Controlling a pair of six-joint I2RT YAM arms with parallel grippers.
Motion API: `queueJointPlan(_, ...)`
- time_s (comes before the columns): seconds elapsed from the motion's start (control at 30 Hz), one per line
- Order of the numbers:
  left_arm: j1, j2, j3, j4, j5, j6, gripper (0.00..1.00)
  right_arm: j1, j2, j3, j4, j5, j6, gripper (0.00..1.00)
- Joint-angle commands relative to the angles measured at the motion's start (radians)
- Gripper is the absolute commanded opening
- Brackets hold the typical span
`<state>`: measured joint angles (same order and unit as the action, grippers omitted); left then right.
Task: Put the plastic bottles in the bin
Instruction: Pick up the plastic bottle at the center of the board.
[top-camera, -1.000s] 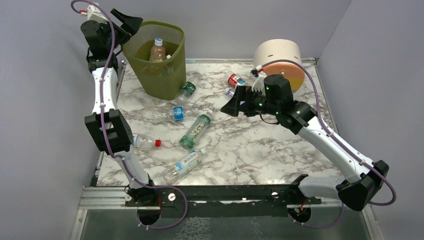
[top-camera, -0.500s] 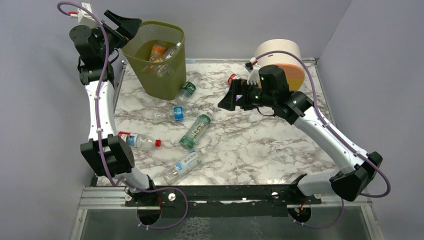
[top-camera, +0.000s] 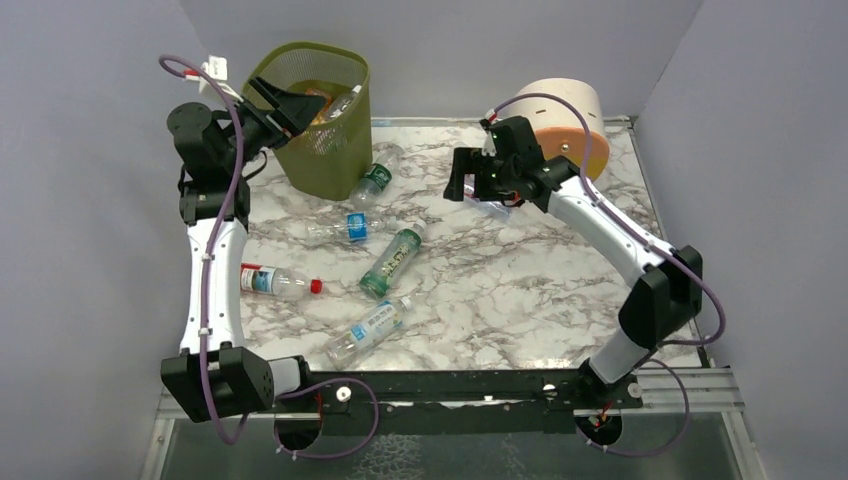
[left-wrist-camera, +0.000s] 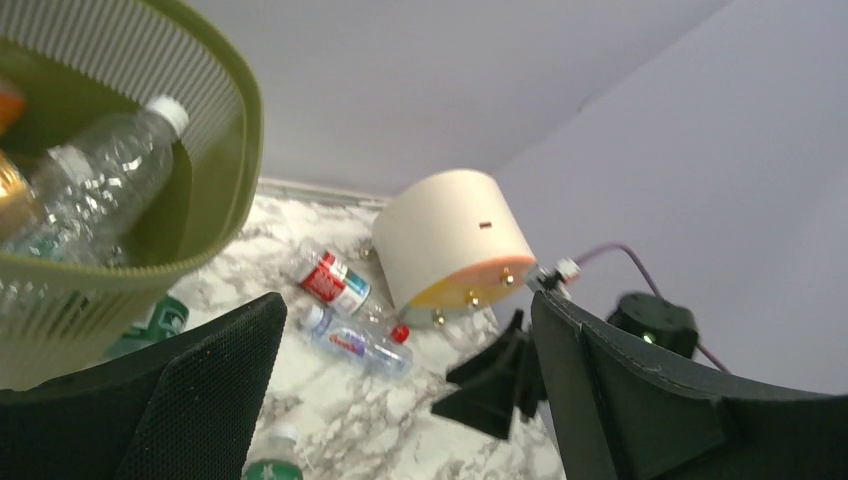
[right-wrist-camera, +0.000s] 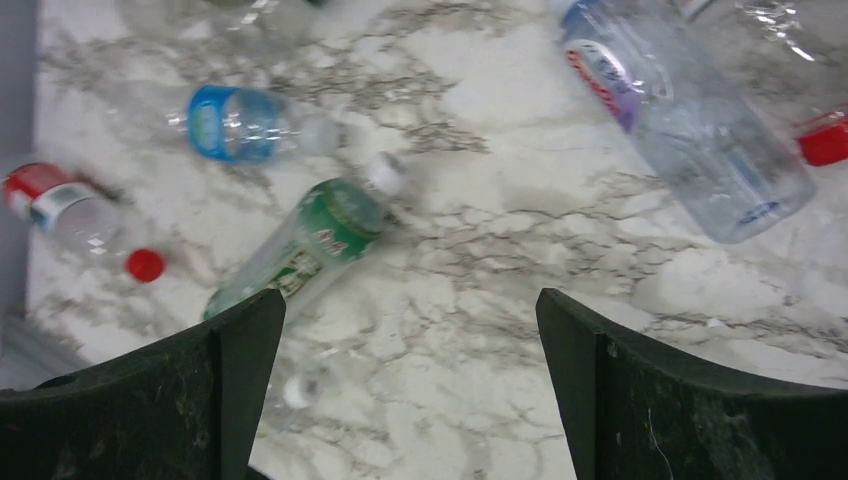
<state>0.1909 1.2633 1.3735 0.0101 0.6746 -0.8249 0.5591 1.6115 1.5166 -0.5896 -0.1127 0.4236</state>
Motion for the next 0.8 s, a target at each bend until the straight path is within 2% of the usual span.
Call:
queueJointPlan(0.0, -0.049, -0.031, -0.098, -0.028, 0.028, 0.033, 0.99, -0.06, 0.114, 0.001, 0.063, 0.078, -0.07, 0.99)
queueJointPlan(0.33, -0.205, -0.063, -0.269, -0.093, 0.007, 0.108, 0.99, -0.093, 0.363, 0.159, 0.105, 0.279, -0.173, 1.0)
queueJointPlan(0.77, -0.23, -0.165, -0.392, -0.159, 0.025, 0.148, 0.99, -0.093, 0.324, -0.079, 0.351, 0.372, -0.197, 1.0)
